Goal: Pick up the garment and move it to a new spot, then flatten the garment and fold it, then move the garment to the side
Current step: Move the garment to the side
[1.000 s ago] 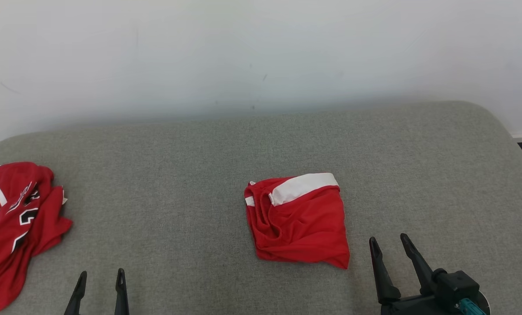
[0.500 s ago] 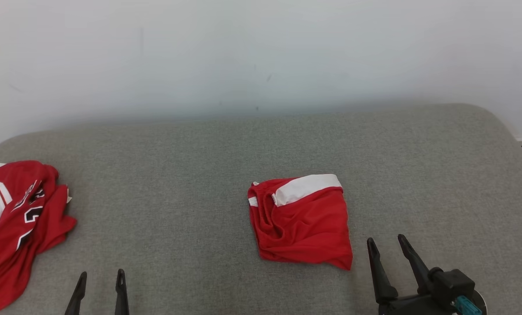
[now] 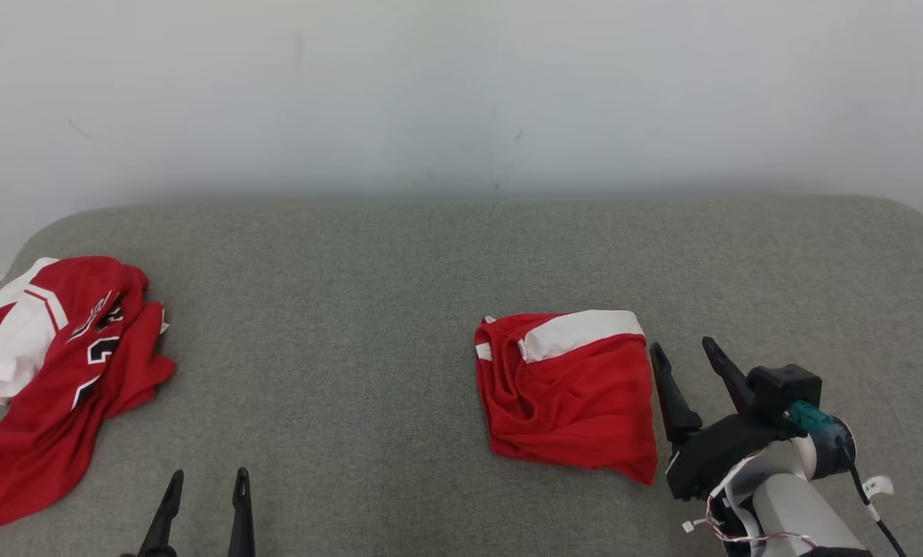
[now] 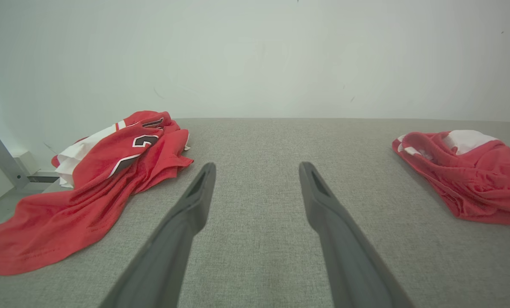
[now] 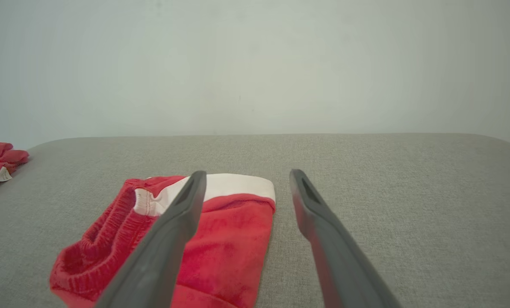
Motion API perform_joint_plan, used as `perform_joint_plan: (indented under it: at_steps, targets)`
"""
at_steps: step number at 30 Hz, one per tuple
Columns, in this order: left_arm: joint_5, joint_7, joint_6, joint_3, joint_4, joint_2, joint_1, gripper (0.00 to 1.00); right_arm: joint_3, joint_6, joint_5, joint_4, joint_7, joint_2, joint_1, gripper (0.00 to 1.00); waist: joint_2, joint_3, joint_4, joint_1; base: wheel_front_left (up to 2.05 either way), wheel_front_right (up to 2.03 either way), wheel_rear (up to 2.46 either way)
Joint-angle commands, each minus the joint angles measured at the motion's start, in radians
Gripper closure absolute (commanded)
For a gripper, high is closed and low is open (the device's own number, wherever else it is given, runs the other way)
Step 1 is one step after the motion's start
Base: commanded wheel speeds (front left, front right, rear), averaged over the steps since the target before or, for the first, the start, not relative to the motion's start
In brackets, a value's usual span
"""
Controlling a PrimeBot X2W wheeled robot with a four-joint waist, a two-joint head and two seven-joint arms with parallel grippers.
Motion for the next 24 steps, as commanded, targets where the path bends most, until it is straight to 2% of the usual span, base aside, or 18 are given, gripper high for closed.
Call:
perform_joint_plan:
  at_steps: [1,8,18,22,23,24]
  targets:
    - [-0.012,-0.003,0.0,-0.007,0.004,-0.001,-0.014,0.0,0.007,-0.002,0.009,0.04,0.007,-0.008,-0.028,0.0,0.0,0.008,0.018,0.0,0.0,0.0,0.0]
    - [-0.013,-0.003,-0.001,-0.039,0.013,-0.003,-0.04,0.0,0.03,-0.002,0.033,0.226,0.028,-0.017,-0.118,0.0,0.0,0.032,0.054,0.0,0.0,0.0,0.0]
    - [-0.018,-0.003,-0.001,-0.049,0.015,-0.005,-0.068,0.0,0.041,-0.002,0.076,0.484,0.026,0.011,-0.222,0.0,0.0,0.075,0.08,0.0,0.0,0.0,0.0]
    - [-0.018,-0.003,-0.002,-0.044,0.014,-0.004,-0.074,0.0,0.054,-0.002,0.091,0.545,0.02,0.022,-0.247,0.0,0.0,0.086,0.081,0.0,0.0,0.0,0.0]
    - [-0.017,-0.003,-0.002,-0.043,0.014,-0.004,-0.076,0.0,0.058,-0.002,0.099,0.557,0.024,0.026,-0.249,0.4,0.0,0.087,0.08,0.0,0.0,0.0,0.0]
    - [-0.017,-0.003,-0.002,-0.041,0.015,-0.004,-0.075,0.0,0.062,-0.002,0.106,0.566,0.024,0.028,-0.253,0.71,0.0,0.089,0.079,0.0,0.0,0.0,0.0]
